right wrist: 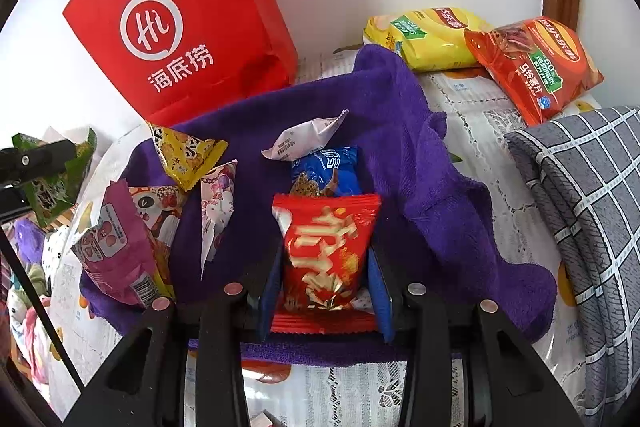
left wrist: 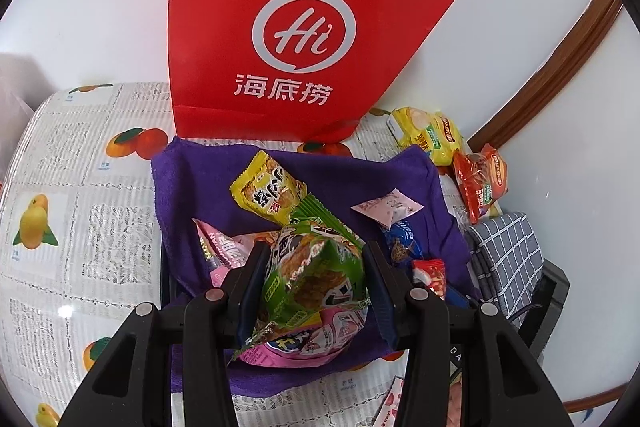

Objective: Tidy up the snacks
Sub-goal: 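Carry the red and green packets over the purple towel with both tools, then lower the red packet and green packet onto the towel and open both tools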

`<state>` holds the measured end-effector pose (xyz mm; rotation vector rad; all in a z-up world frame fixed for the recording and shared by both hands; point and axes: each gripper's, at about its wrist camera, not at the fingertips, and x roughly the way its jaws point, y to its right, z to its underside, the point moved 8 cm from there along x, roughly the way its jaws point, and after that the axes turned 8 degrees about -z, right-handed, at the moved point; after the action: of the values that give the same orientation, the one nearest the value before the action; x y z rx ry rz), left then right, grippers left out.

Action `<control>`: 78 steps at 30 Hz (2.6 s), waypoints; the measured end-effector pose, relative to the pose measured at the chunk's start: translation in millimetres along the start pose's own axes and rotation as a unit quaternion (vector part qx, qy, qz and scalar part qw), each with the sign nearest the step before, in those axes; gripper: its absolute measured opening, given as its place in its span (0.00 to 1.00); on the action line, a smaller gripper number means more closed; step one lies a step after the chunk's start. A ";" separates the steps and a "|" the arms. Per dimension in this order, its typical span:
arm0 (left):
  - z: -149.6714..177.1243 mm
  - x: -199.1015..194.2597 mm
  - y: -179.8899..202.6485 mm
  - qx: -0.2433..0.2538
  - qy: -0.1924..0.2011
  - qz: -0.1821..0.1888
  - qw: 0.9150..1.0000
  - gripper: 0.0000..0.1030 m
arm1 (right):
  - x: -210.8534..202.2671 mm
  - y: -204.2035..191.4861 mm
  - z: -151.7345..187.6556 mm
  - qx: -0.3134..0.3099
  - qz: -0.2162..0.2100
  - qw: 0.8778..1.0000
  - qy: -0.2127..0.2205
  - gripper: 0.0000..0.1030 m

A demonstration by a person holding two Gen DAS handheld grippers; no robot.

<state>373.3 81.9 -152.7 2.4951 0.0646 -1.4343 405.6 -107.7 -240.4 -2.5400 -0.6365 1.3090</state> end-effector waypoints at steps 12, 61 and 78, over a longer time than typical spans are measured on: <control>2.4 6.3 1.6 0.006 -0.005 -0.008 1.000 0.44 | -5.4 -0.3 -2.3 0.001 0.000 1.000 0.012 0.45; 0.2 4.3 4.0 0.011 0.003 -0.001 1.000 0.56 | -7.8 -3.3 -1.0 -0.007 0.001 1.000 0.014 0.45; 1.3 -19.5 16.6 0.046 0.028 -0.013 0.998 0.59 | -27.9 -33.5 29.4 -0.100 -0.021 0.995 0.011 0.55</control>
<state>365.1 67.3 -133.3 2.6180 0.0439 -1.4082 358.1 -91.4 -224.8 -2.6765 -0.8518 1.2600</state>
